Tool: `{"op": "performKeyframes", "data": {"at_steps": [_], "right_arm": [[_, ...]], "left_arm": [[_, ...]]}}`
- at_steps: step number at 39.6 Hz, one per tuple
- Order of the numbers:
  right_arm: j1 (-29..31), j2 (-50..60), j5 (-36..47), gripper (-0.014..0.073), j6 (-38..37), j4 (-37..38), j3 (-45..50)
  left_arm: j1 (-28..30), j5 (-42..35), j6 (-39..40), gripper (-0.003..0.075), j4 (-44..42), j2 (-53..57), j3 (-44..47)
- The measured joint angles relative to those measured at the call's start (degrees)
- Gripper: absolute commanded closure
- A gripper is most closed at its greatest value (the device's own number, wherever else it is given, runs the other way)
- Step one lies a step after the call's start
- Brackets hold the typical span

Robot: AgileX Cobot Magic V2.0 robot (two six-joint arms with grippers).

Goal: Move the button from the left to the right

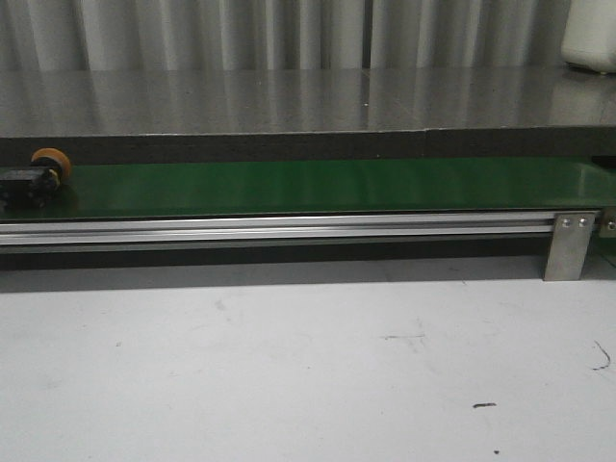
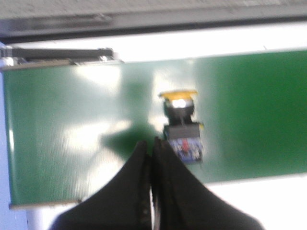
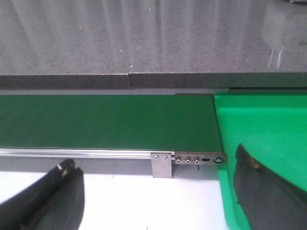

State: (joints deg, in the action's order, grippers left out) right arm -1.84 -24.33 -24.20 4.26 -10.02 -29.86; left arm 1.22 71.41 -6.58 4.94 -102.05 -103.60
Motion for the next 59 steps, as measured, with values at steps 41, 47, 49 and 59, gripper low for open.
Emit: {"op": "performKeyframes", "data": {"at_steps": [41,47,49,59], "right_arm": [[0.0,0.0,0.0,-0.0052,0.0,0.0,0.0],[0.0,0.0,0.0,-0.0052,0.0,0.0,0.0],[0.0,0.0,0.0,-0.0052,0.0,0.0,0.0],[0.0,0.0,0.0,-0.0052,0.0,0.0,0.0]], "left_arm": [[-11.22,-45.36,0.67,0.0741,-3.0,84.12,78.08],[-11.22,-46.67,0.67,0.0741,-2.17,96.25,83.46],[-11.22,-46.94,0.67,0.0741,-1.94,99.61,84.61],[-11.22,-47.68,0.67,0.0741,-1.77,102.35,85.61]]}}
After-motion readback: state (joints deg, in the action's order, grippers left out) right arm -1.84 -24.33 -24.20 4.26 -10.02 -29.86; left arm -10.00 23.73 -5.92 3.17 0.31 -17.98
